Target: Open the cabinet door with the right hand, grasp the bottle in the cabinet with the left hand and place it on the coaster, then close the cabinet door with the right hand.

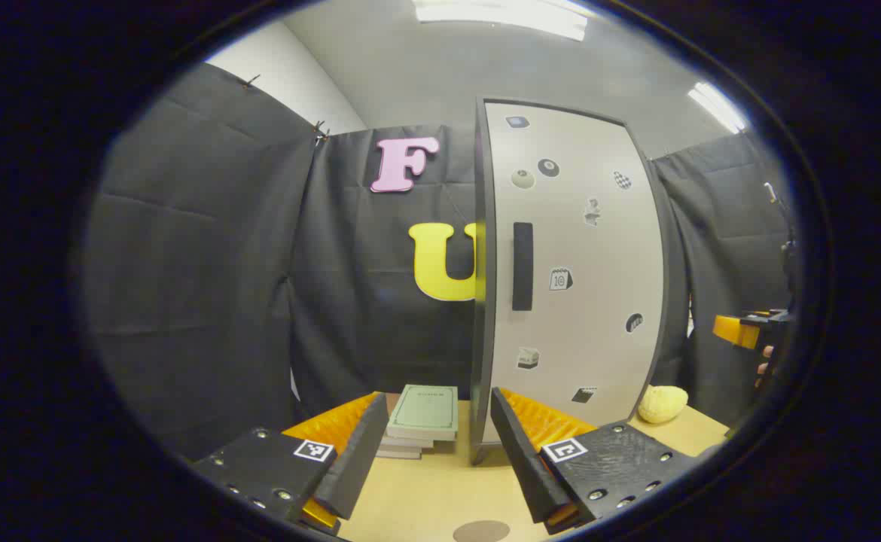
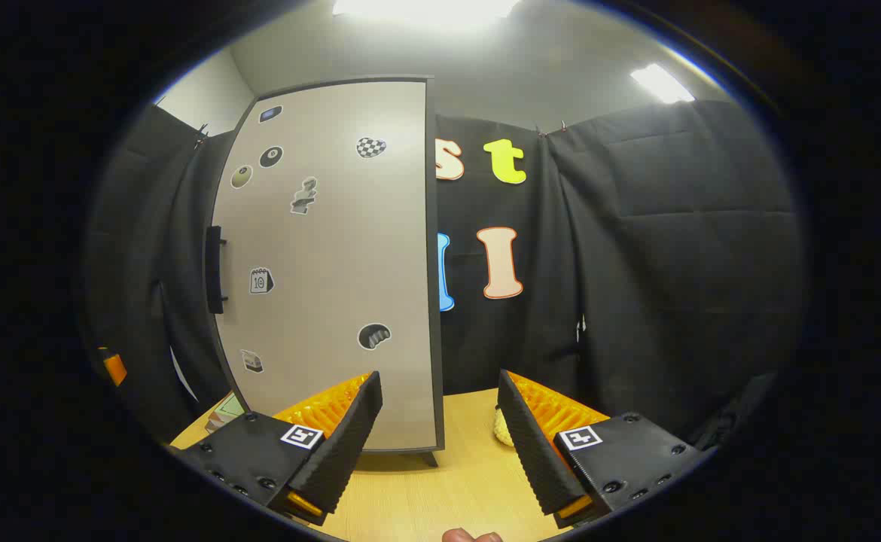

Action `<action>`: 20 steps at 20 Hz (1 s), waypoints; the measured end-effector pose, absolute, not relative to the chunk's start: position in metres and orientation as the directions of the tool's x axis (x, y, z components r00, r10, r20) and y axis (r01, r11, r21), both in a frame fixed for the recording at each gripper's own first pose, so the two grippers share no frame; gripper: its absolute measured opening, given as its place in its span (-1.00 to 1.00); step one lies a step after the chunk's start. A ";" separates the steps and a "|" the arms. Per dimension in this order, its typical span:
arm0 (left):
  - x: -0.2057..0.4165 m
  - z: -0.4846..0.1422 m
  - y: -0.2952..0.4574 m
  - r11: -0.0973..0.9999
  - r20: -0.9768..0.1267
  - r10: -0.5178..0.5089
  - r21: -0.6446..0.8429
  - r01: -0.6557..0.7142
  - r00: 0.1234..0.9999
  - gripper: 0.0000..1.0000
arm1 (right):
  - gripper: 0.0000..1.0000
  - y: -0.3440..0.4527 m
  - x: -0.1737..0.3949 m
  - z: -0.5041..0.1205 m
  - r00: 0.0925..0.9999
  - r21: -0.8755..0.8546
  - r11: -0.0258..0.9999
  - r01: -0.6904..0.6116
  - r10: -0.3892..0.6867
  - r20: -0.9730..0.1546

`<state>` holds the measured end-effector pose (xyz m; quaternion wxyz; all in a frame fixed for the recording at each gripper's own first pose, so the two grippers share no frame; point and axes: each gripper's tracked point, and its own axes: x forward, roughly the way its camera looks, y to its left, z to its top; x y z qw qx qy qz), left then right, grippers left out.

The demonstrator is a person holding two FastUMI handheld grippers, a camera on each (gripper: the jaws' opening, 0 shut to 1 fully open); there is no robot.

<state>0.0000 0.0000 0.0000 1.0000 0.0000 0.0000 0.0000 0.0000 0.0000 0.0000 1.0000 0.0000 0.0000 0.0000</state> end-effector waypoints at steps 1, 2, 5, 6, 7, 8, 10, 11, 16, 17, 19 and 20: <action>-0.002 0.000 0.000 1.000 -0.002 -0.009 0.000 0.009 1.000 0.66 | 0.96 0.003 -0.002 0.001 1.000 0.002 1.000 -0.007 0.007 0.001; -0.004 0.000 0.001 1.000 -0.001 -0.015 0.003 0.015 1.000 0.66 | 0.96 0.004 -0.005 0.002 1.000 0.000 1.000 -0.009 0.009 0.006; -0.009 -0.002 -0.003 0.999 0.001 -0.044 0.017 0.044 0.999 0.69 | 0.95 0.007 -0.010 0.006 1.000 -0.006 1.000 -0.007 0.007 0.022; -0.011 -0.005 -0.003 0.999 -0.001 -0.049 0.019 0.049 0.999 0.69 | 0.94 0.009 -0.011 0.005 1.000 -0.002 1.000 -0.012 0.013 0.020; -0.012 -0.005 -0.003 0.998 0.000 -0.053 0.018 0.053 0.999 0.69 | 0.94 0.011 -0.013 0.006 1.000 0.002 1.000 -0.016 0.016 0.019; -0.013 -0.004 -0.003 0.998 0.005 -0.058 0.015 0.058 0.998 0.70 | 0.95 0.012 -0.014 0.007 1.000 0.005 1.000 -0.016 0.016 0.021; -0.015 -0.003 -0.005 0.998 0.012 -0.066 0.005 0.066 0.998 0.66 | 0.96 0.014 -0.016 0.007 1.000 0.008 1.000 -0.018 0.018 0.020; -0.015 -0.003 -0.006 0.998 0.015 -0.067 -0.002 0.067 0.998 0.66 | 0.96 0.016 -0.017 0.007 1.000 0.010 1.000 -0.020 0.020 0.018; -0.017 -0.001 -0.003 0.998 0.042 -0.057 -0.024 0.058 0.997 0.66 | 0.95 0.027 -0.019 0.016 0.998 0.013 0.999 -0.042 0.042 0.036; -0.017 -0.001 -0.001 0.998 0.045 -0.051 -0.027 0.052 0.998 0.66 | 0.96 0.028 -0.018 0.019 0.998 0.011 0.999 -0.046 0.046 0.041; -0.016 -0.003 0.000 0.998 0.045 -0.044 -0.041 0.046 0.998 0.66 | 0.94 0.032 -0.015 0.024 0.998 0.007 0.999 -0.050 0.050 0.040; -0.016 -0.006 0.000 0.998 0.042 -0.042 -0.049 0.044 0.998 0.65 | 0.94 0.035 -0.013 0.027 0.998 0.007 0.998 -0.057 0.056 0.040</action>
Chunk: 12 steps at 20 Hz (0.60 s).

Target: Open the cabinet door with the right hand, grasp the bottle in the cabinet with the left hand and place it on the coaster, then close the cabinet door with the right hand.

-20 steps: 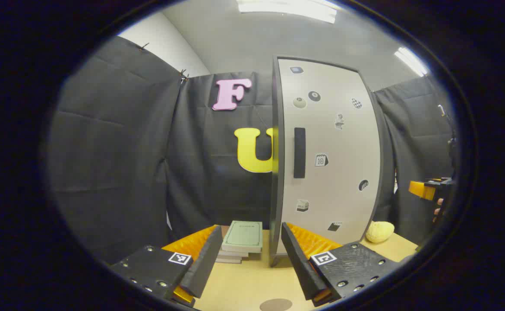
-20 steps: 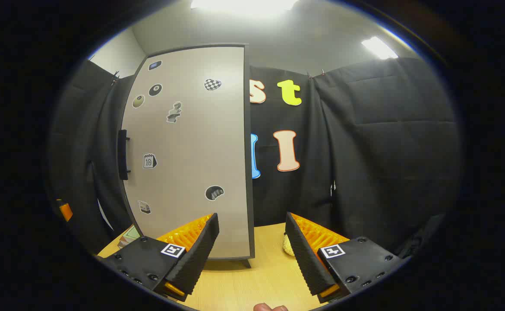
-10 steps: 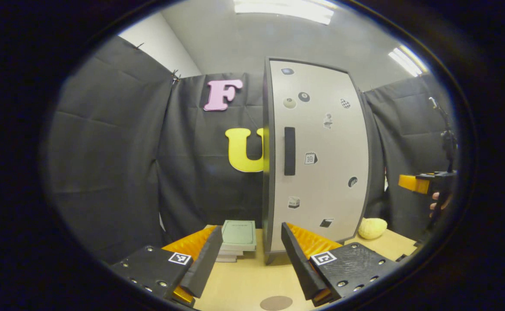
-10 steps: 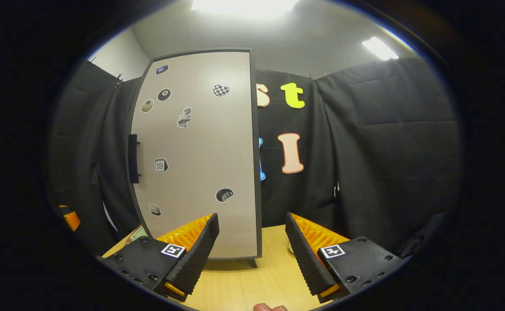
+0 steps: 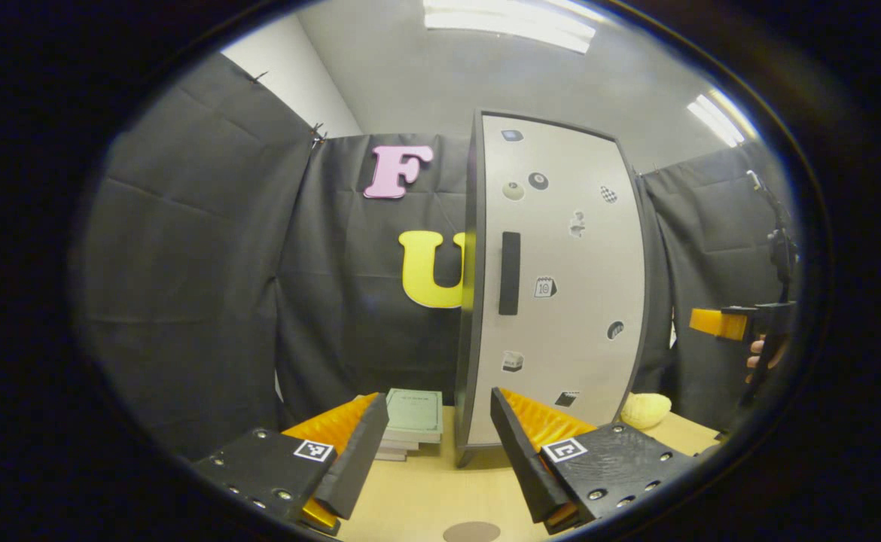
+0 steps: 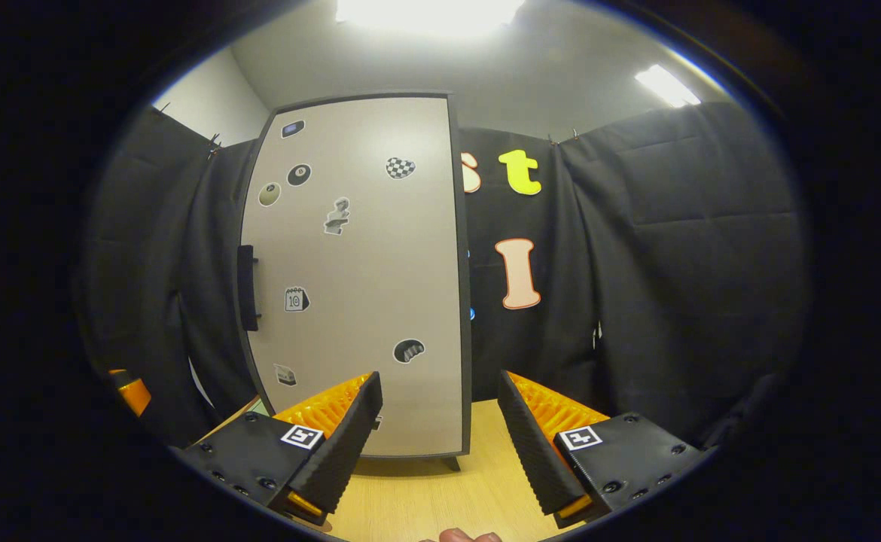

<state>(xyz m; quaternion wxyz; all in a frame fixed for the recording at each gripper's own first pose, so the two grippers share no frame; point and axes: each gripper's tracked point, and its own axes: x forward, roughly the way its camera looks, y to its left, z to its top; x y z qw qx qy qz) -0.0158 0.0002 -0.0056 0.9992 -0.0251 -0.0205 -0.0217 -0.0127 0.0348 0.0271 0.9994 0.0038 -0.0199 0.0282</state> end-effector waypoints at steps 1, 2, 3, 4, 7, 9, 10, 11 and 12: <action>-0.015 -0.007 0.001 0.998 0.040 -0.040 -0.056 0.042 0.998 0.70 | 0.96 0.038 -0.010 0.032 0.997 0.007 0.998 -0.065 0.064 0.043; -0.015 -0.009 0.003 0.997 0.035 -0.034 -0.061 0.036 0.999 0.70 | 0.96 0.042 -0.007 0.037 0.996 0.008 0.997 -0.075 0.075 0.049; -0.014 -0.013 0.004 0.998 0.028 -0.029 -0.063 0.030 0.999 0.70 | 0.96 0.046 -0.004 0.043 0.995 0.008 0.996 -0.084 0.083 0.056; -0.016 -0.017 0.007 0.998 0.021 -0.020 -0.064 0.021 1.000 0.69 | 0.96 0.051 0.000 0.048 0.994 0.005 0.996 -0.094 0.093 0.061; -0.018 -0.027 0.019 0.996 -0.003 0.015 -0.083 -0.016 1.000 0.69 | 0.94 0.073 0.014 0.058 0.990 -0.007 0.990 -0.138 0.138 0.041; -0.020 -0.031 0.032 0.992 -0.009 0.053 -0.111 -0.054 0.999 0.66 | 0.96 0.094 0.023 0.069 0.983 -0.019 0.983 -0.182 0.182 0.036; -0.022 -0.033 0.039 0.990 -0.012 0.074 -0.120 -0.075 0.997 0.65 | 0.96 0.104 0.027 0.076 0.979 -0.025 0.979 -0.200 0.201 0.042; -0.023 -0.035 0.047 0.987 -0.017 0.095 -0.126 -0.096 0.995 0.66 | 0.95 0.116 0.031 0.084 0.974 -0.028 0.975 -0.220 0.222 0.048; -0.026 -0.039 0.054 0.985 -0.023 0.113 -0.130 -0.115 0.993 0.65 | 0.95 0.128 0.033 0.091 0.968 -0.027 0.969 -0.244 0.246 0.052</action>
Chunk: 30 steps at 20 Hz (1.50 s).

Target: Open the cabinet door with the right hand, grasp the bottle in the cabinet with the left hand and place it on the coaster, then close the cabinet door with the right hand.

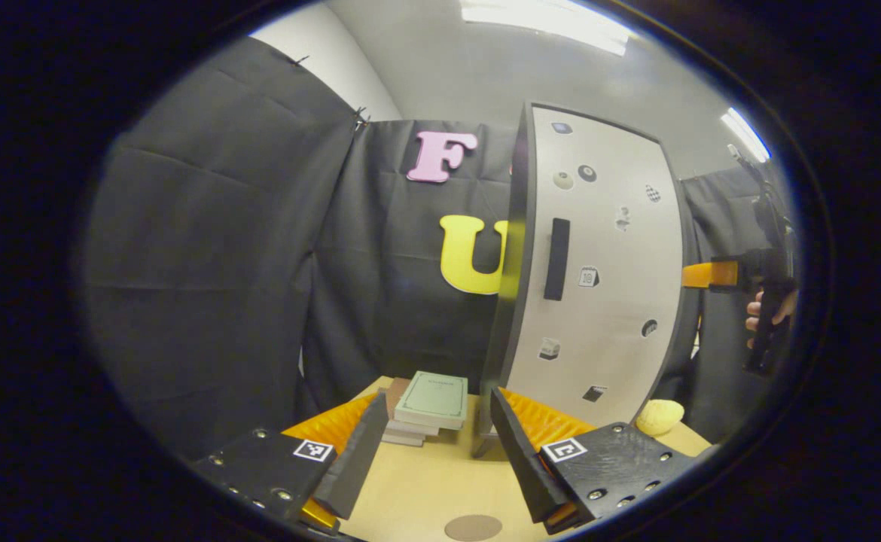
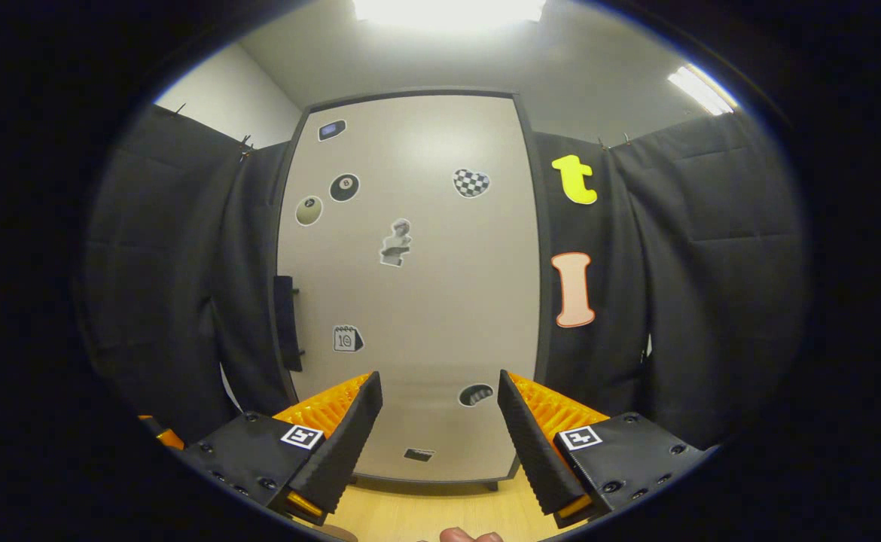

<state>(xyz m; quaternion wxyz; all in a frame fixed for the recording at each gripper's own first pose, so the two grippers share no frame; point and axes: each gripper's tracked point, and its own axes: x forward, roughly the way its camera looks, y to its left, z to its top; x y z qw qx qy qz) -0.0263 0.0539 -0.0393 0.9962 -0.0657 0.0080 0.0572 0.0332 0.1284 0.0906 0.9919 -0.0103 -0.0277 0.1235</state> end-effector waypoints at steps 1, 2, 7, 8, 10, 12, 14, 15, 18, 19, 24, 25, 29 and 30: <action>-0.030 -0.042 0.062 0.982 -0.030 0.129 -0.132 -0.132 0.991 0.65 | 0.95 0.142 0.034 0.099 0.961 -0.024 0.963 -0.269 0.270 0.058; -0.032 -0.044 0.070 0.979 -0.041 0.149 -0.135 -0.153 0.988 0.65 | 0.94 0.155 0.035 0.106 0.954 -0.023 0.956 -0.293 0.294 0.065; -0.046 -0.046 0.110 0.944 -0.074 0.246 -0.206 -0.256 0.966 0.70 | 0.95 0.216 0.048 0.133 0.923 -0.038 0.927 -0.372 0.374 0.091; -0.048 -0.048 0.116 0.939 -0.074 0.261 -0.211 -0.271 0.962 0.66 | 0.94 0.228 0.050 0.133 0.918 -0.027 0.922 -0.387 0.388 0.080; -0.051 -0.051 0.127 0.935 -0.085 0.279 -0.204 -0.291 0.956 0.70 | 0.94 0.246 0.056 0.130 0.914 0.009 0.915 -0.404 0.403 0.041; -0.050 -0.051 0.136 0.933 -0.091 0.296 -0.184 -0.308 0.951 0.65 | 0.95 0.263 0.062 0.125 0.906 0.046 0.905 -0.423 0.423 0.006; -0.049 -0.050 0.145 0.935 -0.090 0.305 -0.162 -0.316 0.948 0.66 | 0.94 0.274 0.070 0.121 0.904 0.077 0.902 -0.425 0.427 -0.019; -0.049 -0.050 0.153 0.934 -0.092 0.312 -0.154 -0.323 0.946 0.66 | 0.93 0.281 0.074 0.120 0.899 0.098 0.897 -0.432 0.436 -0.028; -0.048 -0.059 0.168 0.924 -0.113 0.334 -0.155 -0.349 0.936 0.70 | 0.96 0.296 0.085 0.111 0.895 0.143 0.891 -0.431 0.443 -0.062; -0.049 -0.061 0.172 0.921 -0.120 0.340 -0.159 -0.356 0.933 0.66 | 0.96 0.300 0.090 0.109 0.895 0.151 0.892 -0.426 0.440 -0.072; -0.047 -0.073 0.182 0.911 -0.141 0.367 -0.144 -0.386 0.919 0.70 | 0.96 0.314 0.104 0.103 0.907 0.124 0.905 -0.406 0.416 -0.069; -0.047 -0.076 0.184 0.908 -0.149 0.372 -0.145 -0.393 0.916 0.70 | 0.96 0.317 0.105 0.102 0.907 0.116 0.906 -0.407 0.417 -0.069; -0.046 -0.082 0.187 0.904 -0.163 0.373 -0.156 -0.397 0.913 0.66 | 0.64 0.330 0.110 0.089 0.902 0.077 0.907 -0.414 0.420 -0.098; -0.046 -0.083 0.184 0.909 -0.164 0.362 -0.157 -0.387 0.917 0.70 | 0.45 0.333 0.111 0.086 0.900 0.063 0.906 -0.418 0.423 -0.106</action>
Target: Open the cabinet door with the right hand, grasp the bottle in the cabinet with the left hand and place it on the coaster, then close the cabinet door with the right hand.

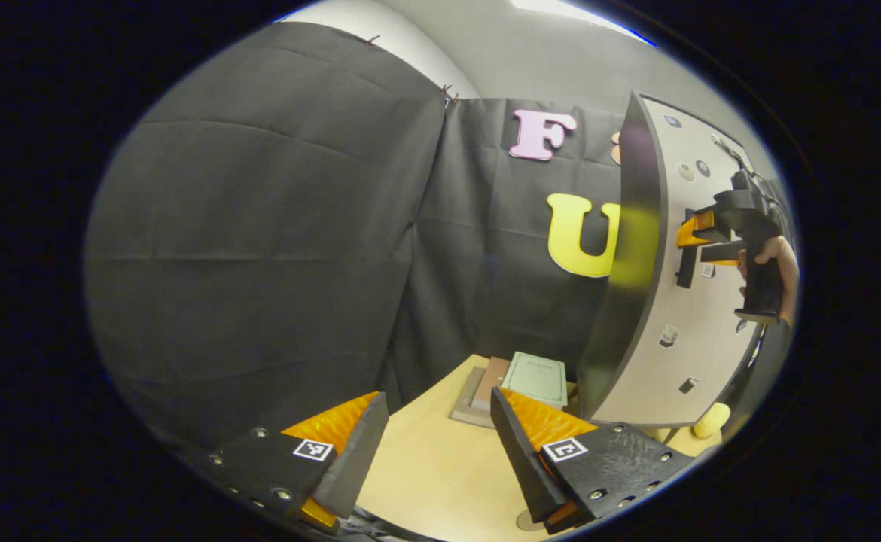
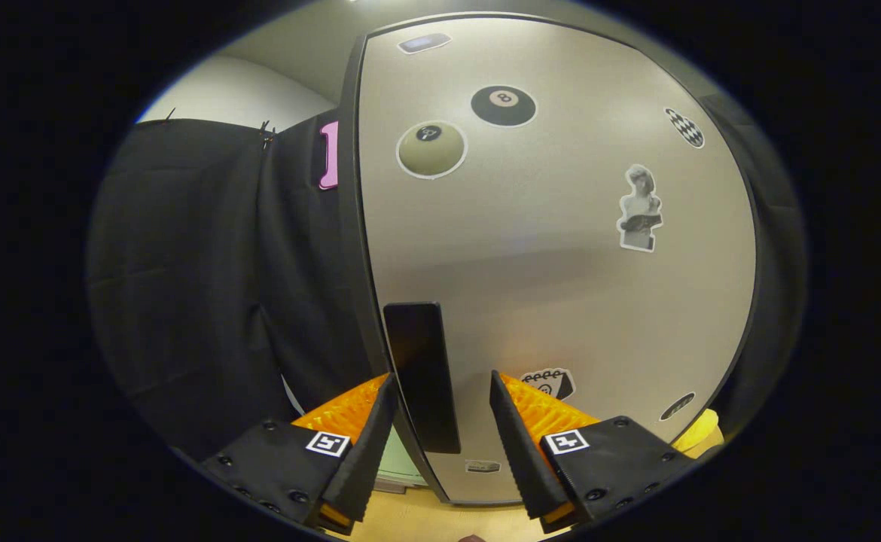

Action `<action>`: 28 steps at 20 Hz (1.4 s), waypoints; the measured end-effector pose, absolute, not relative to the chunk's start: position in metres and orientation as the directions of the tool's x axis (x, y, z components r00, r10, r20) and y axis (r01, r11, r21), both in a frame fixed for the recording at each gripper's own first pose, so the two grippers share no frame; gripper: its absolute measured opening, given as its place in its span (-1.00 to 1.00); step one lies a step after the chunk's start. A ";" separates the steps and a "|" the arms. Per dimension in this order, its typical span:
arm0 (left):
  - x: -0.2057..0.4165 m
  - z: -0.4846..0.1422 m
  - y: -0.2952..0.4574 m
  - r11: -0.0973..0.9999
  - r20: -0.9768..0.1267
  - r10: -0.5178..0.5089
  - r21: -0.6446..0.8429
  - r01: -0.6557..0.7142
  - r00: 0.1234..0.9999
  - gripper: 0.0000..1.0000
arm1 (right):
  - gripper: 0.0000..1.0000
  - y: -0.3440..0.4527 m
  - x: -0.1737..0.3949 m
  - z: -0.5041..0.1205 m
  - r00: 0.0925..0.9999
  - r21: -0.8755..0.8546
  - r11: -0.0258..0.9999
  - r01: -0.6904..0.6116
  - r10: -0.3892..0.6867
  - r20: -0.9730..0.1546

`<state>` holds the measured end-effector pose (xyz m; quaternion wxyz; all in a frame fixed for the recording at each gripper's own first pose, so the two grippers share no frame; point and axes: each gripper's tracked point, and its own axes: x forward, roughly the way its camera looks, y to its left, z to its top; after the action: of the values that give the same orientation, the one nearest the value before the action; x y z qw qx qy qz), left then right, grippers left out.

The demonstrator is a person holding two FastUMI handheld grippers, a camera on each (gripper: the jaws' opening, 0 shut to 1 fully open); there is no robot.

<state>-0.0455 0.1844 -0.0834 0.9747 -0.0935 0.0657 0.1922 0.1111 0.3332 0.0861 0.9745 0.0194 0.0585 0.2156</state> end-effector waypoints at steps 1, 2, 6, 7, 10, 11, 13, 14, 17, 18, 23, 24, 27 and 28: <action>-0.045 -0.083 0.182 0.914 -0.162 0.348 -0.161 -0.373 0.923 0.66 | 0.41 0.336 0.113 0.083 0.901 0.046 0.908 -0.417 0.420 -0.110; -0.048 -0.083 0.182 0.917 -0.158 0.342 -0.162 -0.366 0.926 0.66 | 0.37 0.339 0.113 0.081 0.899 0.031 0.906 -0.422 0.422 -0.113; -0.053 -0.081 0.179 0.921 -0.151 0.338 -0.152 -0.360 0.929 0.66 | -0.28 0.338 0.117 0.075 0.915 -0.004 0.923 -0.386 0.382 -0.126; -0.053 -0.082 0.179 0.920 -0.153 0.336 -0.156 -0.358 0.929 0.70 | -0.33 0.338 0.116 0.076 0.913 0.005 0.921 -0.390 0.387 -0.131; -0.063 -0.086 0.167 0.923 -0.156 0.317 -0.178 -0.342 0.936 0.70 | -0.27 0.337 0.116 0.076 0.907 0.024 0.917 -0.398 0.398 -0.136; -0.065 -0.086 0.167 0.923 -0.156 0.316 -0.180 -0.341 0.936 0.66 | -0.39 0.339 0.118 0.076 0.910 0.009 0.918 -0.396 0.394 -0.130; -0.071 -0.085 0.163 0.927 -0.156 0.307 -0.176 -0.332 0.939 0.70 | -0.48 0.338 0.116 0.076 0.909 -0.022 0.915 -0.404 0.399 -0.120; -0.074 -0.087 0.162 0.929 -0.158 0.306 -0.166 -0.331 0.939 0.70 | -0.48 0.339 0.114 0.075 0.902 -0.025 0.907 -0.421 0.415 -0.119; -0.079 -0.099 0.156 0.936 -0.186 0.285 -0.159 -0.315 0.940 0.70 | -0.72 0.340 0.115 0.075 0.877 0.003 0.884 -0.467 0.463 -0.131; -0.079 -0.104 0.154 0.936 -0.198 0.278 -0.162 -0.311 0.940 0.70 | -0.73 0.338 0.112 0.074 0.868 0.001 0.878 -0.479 0.474 -0.146; -0.073 -0.114 0.155 0.934 -0.187 0.306 -0.129 -0.332 0.934 0.70 | -0.73 0.333 0.098 0.075 0.840 -0.015 0.849 -0.528 0.519 -0.159; -0.077 -0.113 0.159 0.927 -0.184 0.331 -0.118 -0.355 0.926 0.70 | -0.73 0.332 0.089 0.075 0.828 -0.017 0.837 -0.547 0.537 -0.160; -0.098 -0.110 0.150 0.904 -0.182 0.365 -0.164 -0.394 0.913 0.66 | -0.73 0.328 0.066 0.078 0.797 -0.011 0.806 -0.592 0.584 -0.154; -0.107 -0.112 0.143 0.897 -0.186 0.370 -0.185 -0.402 0.910 0.66 | -0.73 0.325 0.059 0.079 0.791 -0.010 0.798 -0.603 0.595 -0.141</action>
<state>-0.1070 0.1432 -0.1124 0.9711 -0.1103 0.0730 0.1987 0.0592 0.3250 0.0786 0.9459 -0.0273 0.0656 0.3167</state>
